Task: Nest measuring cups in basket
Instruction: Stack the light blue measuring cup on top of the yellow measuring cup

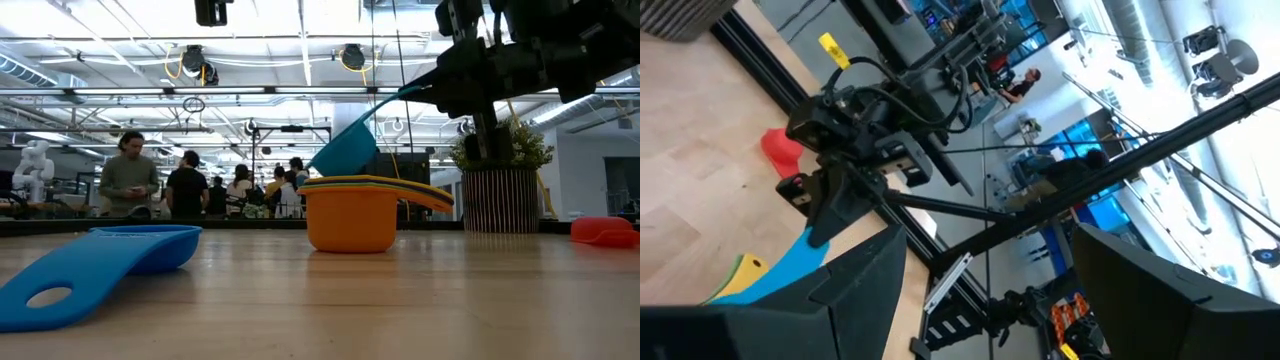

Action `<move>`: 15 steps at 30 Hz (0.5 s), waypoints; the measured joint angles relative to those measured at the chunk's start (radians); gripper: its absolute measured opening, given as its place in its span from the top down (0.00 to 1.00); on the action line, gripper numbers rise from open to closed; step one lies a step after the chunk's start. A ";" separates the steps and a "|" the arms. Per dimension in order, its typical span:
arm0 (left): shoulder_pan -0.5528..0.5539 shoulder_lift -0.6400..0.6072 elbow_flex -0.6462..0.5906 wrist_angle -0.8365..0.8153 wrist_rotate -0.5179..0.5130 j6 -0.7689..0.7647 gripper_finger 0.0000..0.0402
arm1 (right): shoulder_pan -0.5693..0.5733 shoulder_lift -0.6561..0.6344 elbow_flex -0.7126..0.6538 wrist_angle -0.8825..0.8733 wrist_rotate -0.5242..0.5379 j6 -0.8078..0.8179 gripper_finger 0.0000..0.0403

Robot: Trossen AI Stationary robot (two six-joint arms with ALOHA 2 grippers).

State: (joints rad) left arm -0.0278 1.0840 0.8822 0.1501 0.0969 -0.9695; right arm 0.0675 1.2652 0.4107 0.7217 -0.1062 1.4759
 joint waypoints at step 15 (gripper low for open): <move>0.016 0.000 0.000 0.002 -0.003 -0.003 0.29 | -0.027 0.000 0.000 -0.025 -0.056 -0.026 1.00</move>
State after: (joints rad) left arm -0.0116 1.0843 0.8822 0.1520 0.0940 -0.9730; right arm 0.0402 1.2652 0.4107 0.6964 -0.1623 1.4502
